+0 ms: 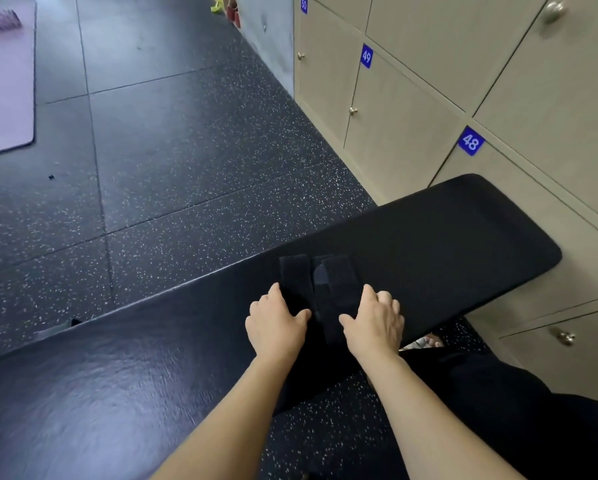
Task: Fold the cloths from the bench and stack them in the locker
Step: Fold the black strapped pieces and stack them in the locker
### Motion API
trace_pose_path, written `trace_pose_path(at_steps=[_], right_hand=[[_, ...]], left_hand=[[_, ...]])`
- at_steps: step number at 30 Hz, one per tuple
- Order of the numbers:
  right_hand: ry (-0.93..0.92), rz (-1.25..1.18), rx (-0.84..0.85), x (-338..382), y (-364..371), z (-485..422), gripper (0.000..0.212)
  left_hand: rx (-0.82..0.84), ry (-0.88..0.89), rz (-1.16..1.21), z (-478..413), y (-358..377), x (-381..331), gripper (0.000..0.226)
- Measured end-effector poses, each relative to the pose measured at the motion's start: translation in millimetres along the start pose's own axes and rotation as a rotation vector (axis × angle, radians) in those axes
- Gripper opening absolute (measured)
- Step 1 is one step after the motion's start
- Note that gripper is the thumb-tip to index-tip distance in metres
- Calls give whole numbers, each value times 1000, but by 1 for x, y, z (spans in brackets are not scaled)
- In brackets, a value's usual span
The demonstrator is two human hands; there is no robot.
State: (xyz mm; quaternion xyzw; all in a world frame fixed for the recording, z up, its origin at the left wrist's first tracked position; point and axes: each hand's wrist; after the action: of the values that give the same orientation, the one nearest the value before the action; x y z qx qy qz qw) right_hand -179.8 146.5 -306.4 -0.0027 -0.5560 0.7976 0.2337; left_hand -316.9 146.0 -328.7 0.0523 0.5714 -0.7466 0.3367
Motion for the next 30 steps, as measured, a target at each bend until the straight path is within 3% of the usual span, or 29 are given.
trace_pose_path(at_steps=[4, 8, 11, 14, 17, 20, 25, 28, 30], right_hand=[[28, -114, -9, -4, -1, -4, 51], [59, -404, -58, -17, -2, -11, 26], [102, -695, -64, -30, -7, -17, 18], [150, -948, -123, -40, -16, -17, 10], [164, -1098, -145, -47, -24, -12, 18], [144, -1170, -183, -51, -29, -10, 20], [93, -1231, -204, -58, -39, -10, 27], [62, -1314, -179, -60, -49, -5, 47], [37, -1352, -159, -65, -58, -2, 45]], left_hand=[[14, -3, 237, -2, -1, 1, 18], [16, -11, 657, -6, -17, 9, 29], [177, 23, 789, 0, -26, 3, 42], [340, 40, 669, 3, -14, -13, 32], [249, 115, 281, 9, 9, -31, 16], [159, 130, 110, 16, 19, -44, 20], [186, 97, 75, 15, 20, -56, 27], [199, 76, 147, 18, 17, -58, 48], [226, 51, 256, 22, 12, -61, 65]])
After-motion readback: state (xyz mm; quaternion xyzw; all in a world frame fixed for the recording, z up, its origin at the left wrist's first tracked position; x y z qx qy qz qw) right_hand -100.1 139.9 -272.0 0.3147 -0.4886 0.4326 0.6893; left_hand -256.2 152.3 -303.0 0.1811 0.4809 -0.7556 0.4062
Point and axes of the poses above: each hand's wrist, its own z-axis away from the middle knuckle, its own y-axis out of the palm, x = y × z, and after that the axes turned 5 degrees about x, right-handed
